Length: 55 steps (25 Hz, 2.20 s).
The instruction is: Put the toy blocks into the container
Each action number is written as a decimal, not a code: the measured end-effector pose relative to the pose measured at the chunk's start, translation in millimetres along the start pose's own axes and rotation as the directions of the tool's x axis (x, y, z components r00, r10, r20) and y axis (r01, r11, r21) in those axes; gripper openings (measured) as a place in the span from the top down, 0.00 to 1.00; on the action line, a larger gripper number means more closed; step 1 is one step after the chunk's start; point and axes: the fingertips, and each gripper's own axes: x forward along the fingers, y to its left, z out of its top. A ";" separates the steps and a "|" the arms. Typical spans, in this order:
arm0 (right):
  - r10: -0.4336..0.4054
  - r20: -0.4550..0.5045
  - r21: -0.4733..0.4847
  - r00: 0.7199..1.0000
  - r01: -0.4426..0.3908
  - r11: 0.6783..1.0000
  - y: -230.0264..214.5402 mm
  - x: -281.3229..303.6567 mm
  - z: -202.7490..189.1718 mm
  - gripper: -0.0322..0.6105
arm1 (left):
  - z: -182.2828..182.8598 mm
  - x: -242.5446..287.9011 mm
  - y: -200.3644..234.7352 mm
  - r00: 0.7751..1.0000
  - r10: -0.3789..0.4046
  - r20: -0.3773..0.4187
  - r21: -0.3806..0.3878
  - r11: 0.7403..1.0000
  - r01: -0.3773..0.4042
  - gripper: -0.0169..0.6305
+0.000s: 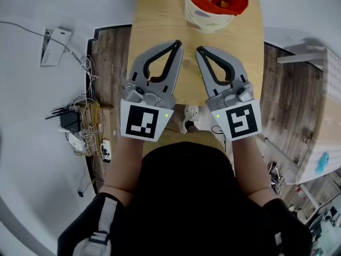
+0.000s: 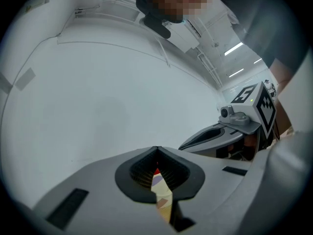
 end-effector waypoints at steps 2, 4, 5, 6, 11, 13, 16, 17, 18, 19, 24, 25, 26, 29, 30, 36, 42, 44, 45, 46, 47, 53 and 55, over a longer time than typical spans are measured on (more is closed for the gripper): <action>0.001 -0.014 0.008 1.000 -0.001 1.000 0.6 1.3 -6.4 0.90 | -6.3 2.1 -0.8 1.000 -0.006 -0.010 -0.009 1.000 0.006 0.96; 0.003 -0.029 0.016 1.000 -0.003 1.000 0.9 3.0 -13.2 0.90 | -12.4 4.5 -1.8 1.000 -0.012 -0.018 -0.022 1.000 0.012 0.96; 0.004 -0.036 0.019 0.999 -0.004 1.000 0.8 4.3 -16.4 0.90 | -15.3 5.8 -1.8 1.000 -0.016 -0.022 -0.028 1.000 0.015 0.96; 0.005 -0.043 0.023 0.999 -0.004 1.000 0.8 5.7 -19.5 0.90 | -18.0 6.9 -1.7 1.000 -0.019 -0.025 -0.032 0.999 0.018 0.96; 0.014 -0.070 0.030 0.997 -0.012 0.999 3.2 13.9 -35.7 0.91 | -34.6 9.9 -1.1 0.999 -0.029 -0.045 -0.050 0.998 0.027 0.96; 0.022 -0.087 0.034 0.996 -0.019 0.999 4.8 17.6 -45.0 0.90 | -42.8 11.5 -1.4 0.998 -0.035 -0.054 -0.058 0.998 0.032 0.96; 0.031 -0.116 0.043 0.993 -0.026 0.999 6.9 23.2 -58.3 0.90 | -54.8 14.2 -0.2 0.997 -0.042 -0.065 -0.068 0.997 0.037 0.96; 0.032 -0.121 0.046 0.992 -0.026 0.999 7.3 24.5 -60.6 0.90 | -57.6 14.9 0.8 0.997 -0.043 -0.066 -0.072 0.997 0.038 0.96; 0.032 -0.122 0.047 0.992 -0.026 0.999 7.4 25.6 -61.8 0.90 | -59.9 15.4 1.8 0.997 -0.044 -0.067 -0.076 0.996 0.039 0.96; 0.032 -0.123 0.048 0.992 -0.026 0.998 7.3 26.4 -62.8 0.90 | -61.9 15.8 2.8 0.997 -0.045 -0.069 -0.078 0.996 0.040 0.96; 0.106 -0.232 0.084 0.967 -0.089 0.992 13.1 34.3 -93.0 0.90 | -67.4 19.9 7.7 0.996 -0.043 -0.077 -0.082 0.996 0.037 0.96; 0.136 -0.264 0.100 0.955 -0.114 0.988 17.0 37.8 -104.2 0.86 | -67.3 20.6 8.6 0.996 -0.042 -0.076 -0.082 0.996 0.035 0.96; 0.165 -0.300 0.115 0.940 -0.137 0.984 21.4 41.4 -116.9 0.77 | -67.0 21.3 9.3 0.996 -0.040 -0.075 -0.084 0.996 0.033 0.96; 0.232 -0.442 0.123 0.867 -0.197 0.973 34.7 47.3 -164.7 0.69 | -66.0 23.6 10.7 0.997 -0.038 -0.073 -0.086 0.996 0.032 0.96; 0.246 -0.494 0.118 0.834 -0.216 0.969 38.9 47.8 -181.6 0.68 | -65.8 24.1 11.3 0.997 -0.039 -0.073 -0.084 0.996 0.032 0.96; 0.281 -0.681 0.123 0.677 -0.272 0.954 51.2 51.3 -243.3 0.65 | -66.9 24.9 16.6 0.997 -0.034 -0.075 -0.083 0.996 0.027 0.96; 0.294 -0.758 0.117 0.582 -0.321 0.940 60.7 54.1 -267.3 0.65 | -69.1 23.9 20.0 0.996 -0.030 -0.084 -0.082 0.996 0.023 0.96; 0.290 -0.779 0.108 0.556 -0.336 0.935 63.8 53.4 -275.0 0.65 | -69.3 23.8 22.3 0.996 -0.026 -0.082 -0.082 0.996 0.019 0.96; 0.289 -0.788 0.104 0.544 -0.345 0.933 65.8 52.9 -278.5 0.65 | -69.6 23.3 23.3 0.996 -0.024 -0.081 -0.083 0.996 0.017 0.96; 0.290 -0.794 0.101 0.535 -0.354 0.930 68.1 52.1 -281.2 0.65 | -69.9 22.6 24.2 0.996 -0.022 -0.081 -0.084 0.996 0.016 0.96; 0.292 -0.797 0.099 0.528 -0.363 0.927 70.4 51.3 -283.1 0.70 | -70.2 21.8 24.8 0.996 -0.022 -0.082 -0.085 0.996 0.015 0.96; 0.278 -0.788 0.065 0.549 -0.374 0.925 70.6 51.6 -280.0 0.71 | -71.6 18.8 26.7 0.996 -0.021 -0.083 -0.079 0.997 0.014 0.96; 0.263 -0.766 0.050 0.586 -0.354 0.934 66.0 54.7 -269.7 0.71 | -72.4 17.6 26.9 0.996 -0.021 -0.088 -0.078 0.997 0.014 0.96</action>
